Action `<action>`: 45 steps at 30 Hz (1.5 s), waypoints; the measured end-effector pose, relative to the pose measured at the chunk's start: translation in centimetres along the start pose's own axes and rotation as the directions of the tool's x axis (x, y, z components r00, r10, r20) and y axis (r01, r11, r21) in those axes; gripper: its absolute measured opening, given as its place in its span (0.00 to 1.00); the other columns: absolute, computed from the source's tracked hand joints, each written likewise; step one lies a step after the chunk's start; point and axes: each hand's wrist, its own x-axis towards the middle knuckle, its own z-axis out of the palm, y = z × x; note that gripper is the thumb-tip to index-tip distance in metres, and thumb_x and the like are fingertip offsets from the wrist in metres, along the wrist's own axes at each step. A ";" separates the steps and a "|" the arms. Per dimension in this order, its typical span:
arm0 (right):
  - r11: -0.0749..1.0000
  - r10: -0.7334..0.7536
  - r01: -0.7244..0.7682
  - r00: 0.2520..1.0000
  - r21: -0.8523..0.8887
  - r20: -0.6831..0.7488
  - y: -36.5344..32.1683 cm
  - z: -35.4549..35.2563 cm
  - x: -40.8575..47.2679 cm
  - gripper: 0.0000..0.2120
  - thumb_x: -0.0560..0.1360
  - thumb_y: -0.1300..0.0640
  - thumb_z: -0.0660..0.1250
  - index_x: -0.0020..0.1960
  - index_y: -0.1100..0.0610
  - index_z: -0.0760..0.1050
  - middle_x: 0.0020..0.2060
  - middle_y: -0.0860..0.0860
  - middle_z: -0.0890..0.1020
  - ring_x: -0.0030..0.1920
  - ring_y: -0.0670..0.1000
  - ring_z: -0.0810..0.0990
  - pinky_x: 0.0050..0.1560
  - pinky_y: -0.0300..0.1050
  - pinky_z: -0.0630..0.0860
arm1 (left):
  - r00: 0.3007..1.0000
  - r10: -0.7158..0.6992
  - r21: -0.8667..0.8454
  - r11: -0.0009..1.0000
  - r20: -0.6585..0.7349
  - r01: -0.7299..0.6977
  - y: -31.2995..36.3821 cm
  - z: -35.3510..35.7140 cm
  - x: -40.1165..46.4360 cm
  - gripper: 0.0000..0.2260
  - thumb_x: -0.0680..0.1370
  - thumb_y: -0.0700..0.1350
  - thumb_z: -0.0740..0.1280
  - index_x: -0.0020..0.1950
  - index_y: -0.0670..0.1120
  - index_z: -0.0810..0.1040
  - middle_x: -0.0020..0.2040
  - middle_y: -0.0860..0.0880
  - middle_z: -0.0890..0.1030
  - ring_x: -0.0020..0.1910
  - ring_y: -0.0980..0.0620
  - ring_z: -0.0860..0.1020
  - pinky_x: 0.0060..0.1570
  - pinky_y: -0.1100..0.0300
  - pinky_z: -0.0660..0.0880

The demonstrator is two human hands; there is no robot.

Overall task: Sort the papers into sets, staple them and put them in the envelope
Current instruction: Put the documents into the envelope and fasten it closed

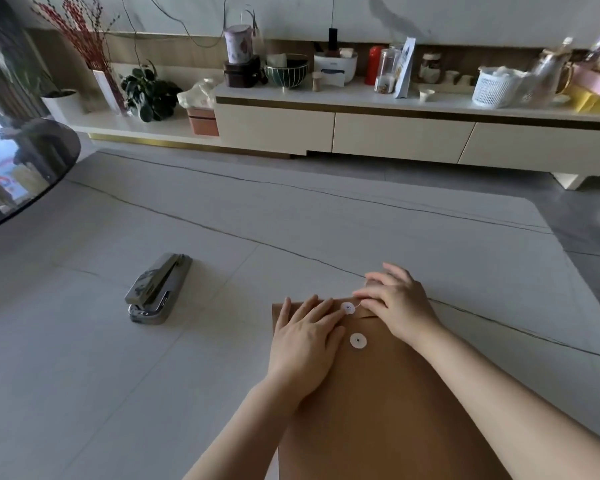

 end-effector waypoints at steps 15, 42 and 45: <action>0.929 -0.271 0.301 0.950 -0.217 0.157 -0.7 -1.3 -0.1 0.09 0.79 0.56 0.63 0.56 0.56 0.77 0.56 0.48 0.78 0.57 0.53 0.75 0.56 0.47 0.70 | 0.999 -0.025 -0.079 0.997 -0.047 0.021 -0.4 0.1 0.0 0.30 0.74 0.61 0.40 0.67 0.59 0.73 0.71 0.60 0.69 0.74 0.57 0.60 0.74 0.56 0.44; 0.958 0.232 -0.232 0.973 0.166 0.022 -5.1 -0.8 -8.5 0.05 0.76 0.51 0.67 0.48 0.49 0.82 0.37 0.42 0.82 0.39 0.43 0.78 0.34 0.27 0.66 | 0.998 0.027 -0.198 0.980 0.051 -0.017 -0.7 -0.7 0.0 0.13 0.78 0.57 0.57 0.58 0.65 0.77 0.73 0.57 0.65 0.75 0.55 0.55 0.74 0.51 0.40; 0.911 0.309 -0.291 0.951 0.294 -0.017 -4.8 -0.3 -9.3 0.04 0.75 0.53 0.69 0.47 0.50 0.83 0.36 0.42 0.82 0.38 0.43 0.79 0.36 0.30 0.70 | 1.000 -0.003 -0.211 0.977 0.018 0.006 -0.6 -0.6 0.1 0.10 0.78 0.56 0.60 0.55 0.61 0.79 0.72 0.58 0.67 0.74 0.56 0.57 0.74 0.54 0.42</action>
